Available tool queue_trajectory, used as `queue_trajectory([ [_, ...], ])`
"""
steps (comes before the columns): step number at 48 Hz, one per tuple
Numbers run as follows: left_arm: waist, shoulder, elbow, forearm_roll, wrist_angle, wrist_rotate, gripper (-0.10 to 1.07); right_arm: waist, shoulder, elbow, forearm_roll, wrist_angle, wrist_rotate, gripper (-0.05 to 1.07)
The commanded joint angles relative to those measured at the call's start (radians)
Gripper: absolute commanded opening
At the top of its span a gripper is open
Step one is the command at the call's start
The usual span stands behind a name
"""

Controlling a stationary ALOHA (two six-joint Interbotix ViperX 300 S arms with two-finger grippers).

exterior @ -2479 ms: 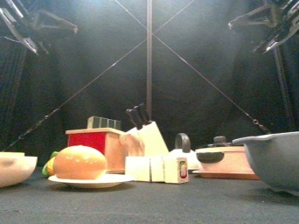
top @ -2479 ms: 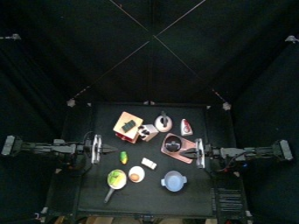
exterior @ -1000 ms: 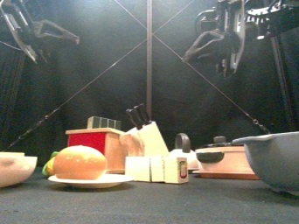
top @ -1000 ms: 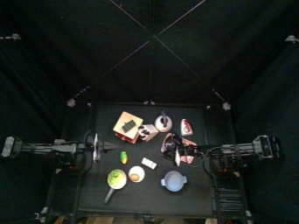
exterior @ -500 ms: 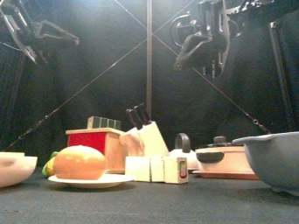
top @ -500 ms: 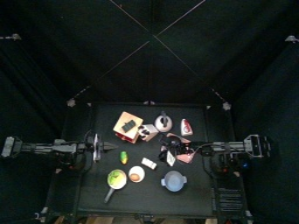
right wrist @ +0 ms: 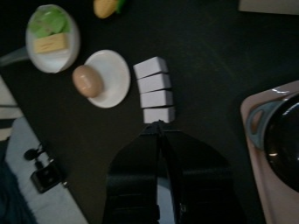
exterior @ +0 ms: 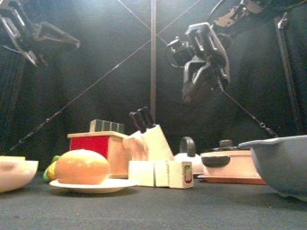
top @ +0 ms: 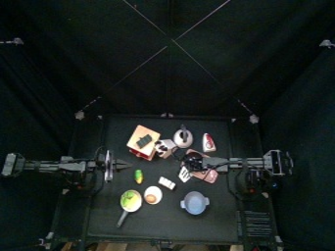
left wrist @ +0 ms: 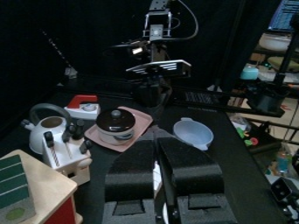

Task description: Place white sushi roll in middle of board to cut

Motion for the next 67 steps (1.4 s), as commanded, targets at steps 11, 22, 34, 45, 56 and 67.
queue_trajectory([
  [11, -0.002, 0.006, -0.011, 0.003, -0.003, 0.002, 0.36, 0.107, 0.058, -0.031, -0.321, 0.000, 0.238, 0.46],
  [22, -0.002, 0.006, -0.011, 0.005, -0.003, 0.002, 0.36, 0.153, 0.137, -0.057, -0.405, 0.002, 0.282, 0.86],
  [34, 0.000, 0.006, -0.011, 0.003, -0.003, 0.002, 0.36, 0.160, 0.219, -0.110, -0.428, 0.002, 0.276, 1.02],
  [45, 0.000, 0.006, -0.008, 0.003, -0.003, 0.002, 0.36, 0.163, 0.296, -0.156, -0.457, -0.002, 0.268, 1.02],
  [56, 0.000, 0.006, -0.008, 0.003, 0.008, 0.002, 0.36, 0.167, 0.350, -0.183, -0.479, -0.003, 0.270, 1.02],
  [67, 0.000, 0.006, -0.008, 0.005, 0.008, 0.002, 0.36, 0.164, 0.391, -0.201, -0.479, -0.003, 0.273, 1.02],
])
